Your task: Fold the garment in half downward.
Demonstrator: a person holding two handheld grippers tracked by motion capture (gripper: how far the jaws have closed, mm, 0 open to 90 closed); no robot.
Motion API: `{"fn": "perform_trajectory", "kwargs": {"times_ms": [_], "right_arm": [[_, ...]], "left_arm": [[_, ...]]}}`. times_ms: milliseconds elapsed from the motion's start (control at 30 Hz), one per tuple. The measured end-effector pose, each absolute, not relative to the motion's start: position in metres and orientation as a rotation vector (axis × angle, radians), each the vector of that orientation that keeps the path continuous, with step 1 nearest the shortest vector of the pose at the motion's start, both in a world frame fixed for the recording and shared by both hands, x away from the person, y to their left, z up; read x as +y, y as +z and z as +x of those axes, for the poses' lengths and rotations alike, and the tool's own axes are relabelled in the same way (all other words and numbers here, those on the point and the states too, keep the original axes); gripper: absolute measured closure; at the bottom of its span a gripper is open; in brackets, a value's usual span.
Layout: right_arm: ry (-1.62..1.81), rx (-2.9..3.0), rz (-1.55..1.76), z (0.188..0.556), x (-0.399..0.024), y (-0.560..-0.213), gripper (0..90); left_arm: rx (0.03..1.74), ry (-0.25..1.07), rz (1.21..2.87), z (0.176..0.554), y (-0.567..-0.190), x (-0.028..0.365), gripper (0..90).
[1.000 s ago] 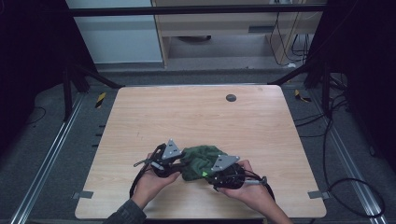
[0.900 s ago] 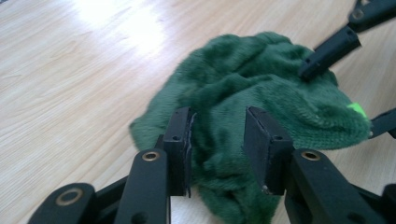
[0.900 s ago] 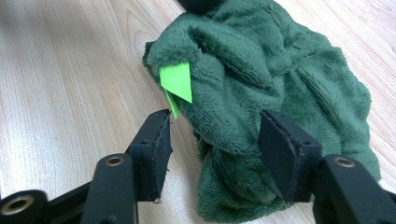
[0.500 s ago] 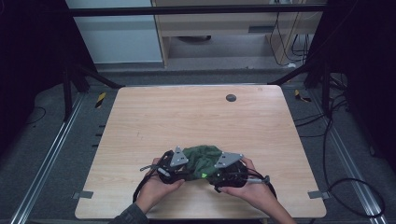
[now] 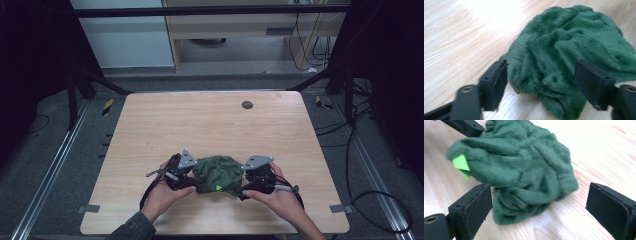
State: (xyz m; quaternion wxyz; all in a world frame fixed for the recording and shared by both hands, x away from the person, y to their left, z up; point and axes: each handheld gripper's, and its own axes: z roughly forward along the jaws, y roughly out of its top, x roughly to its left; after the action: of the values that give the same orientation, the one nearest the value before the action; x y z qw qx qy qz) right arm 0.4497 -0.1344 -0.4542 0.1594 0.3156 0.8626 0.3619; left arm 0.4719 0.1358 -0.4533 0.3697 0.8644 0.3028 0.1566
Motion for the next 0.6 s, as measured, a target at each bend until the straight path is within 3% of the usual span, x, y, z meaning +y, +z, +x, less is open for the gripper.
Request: {"fn": "perform_trajectory", "kwargs": {"times_ms": [100,600], "right_arm": [[1.044,2.446,0.925,0.453,-0.14,-0.454,6.3],[1.074,2.348,1.011,0.468,-0.17,-0.453,6.1]], "left_arm": [[0.813,0.39,2.202,0.478,-0.454,0.14,17.6],[0.944,0.416,2.139,0.499,-0.452,0.183,10.4]]}}
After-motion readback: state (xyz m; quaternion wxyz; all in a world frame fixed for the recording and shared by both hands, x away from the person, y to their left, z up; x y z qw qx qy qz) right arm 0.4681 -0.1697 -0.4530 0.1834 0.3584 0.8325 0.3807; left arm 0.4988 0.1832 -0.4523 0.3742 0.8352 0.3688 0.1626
